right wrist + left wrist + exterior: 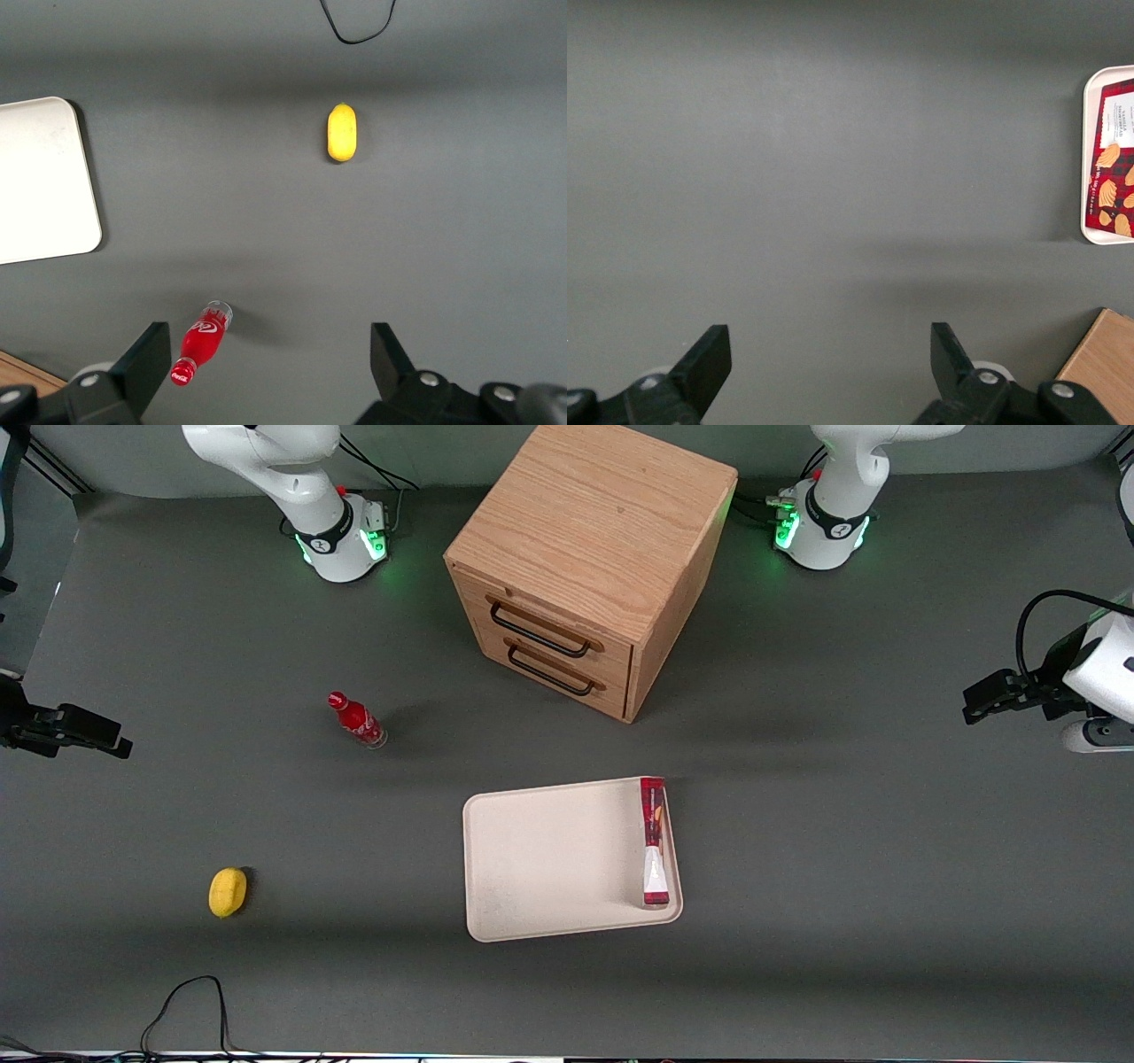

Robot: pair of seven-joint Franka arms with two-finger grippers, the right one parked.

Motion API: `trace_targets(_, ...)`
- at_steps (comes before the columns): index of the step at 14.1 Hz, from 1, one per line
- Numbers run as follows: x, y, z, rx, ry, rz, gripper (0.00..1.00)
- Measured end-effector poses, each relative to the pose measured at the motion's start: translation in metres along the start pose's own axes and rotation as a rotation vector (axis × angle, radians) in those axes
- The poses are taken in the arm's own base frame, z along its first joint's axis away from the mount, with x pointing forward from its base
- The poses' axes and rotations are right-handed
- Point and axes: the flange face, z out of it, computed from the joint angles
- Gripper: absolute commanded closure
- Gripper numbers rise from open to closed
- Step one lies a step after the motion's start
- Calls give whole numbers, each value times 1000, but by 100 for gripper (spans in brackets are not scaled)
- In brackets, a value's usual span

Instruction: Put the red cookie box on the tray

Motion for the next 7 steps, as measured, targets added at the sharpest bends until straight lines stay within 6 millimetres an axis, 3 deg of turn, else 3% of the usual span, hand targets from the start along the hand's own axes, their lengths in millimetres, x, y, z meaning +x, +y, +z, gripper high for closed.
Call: trace_targets(7,-8,3,-4,-4,-59,4,0)
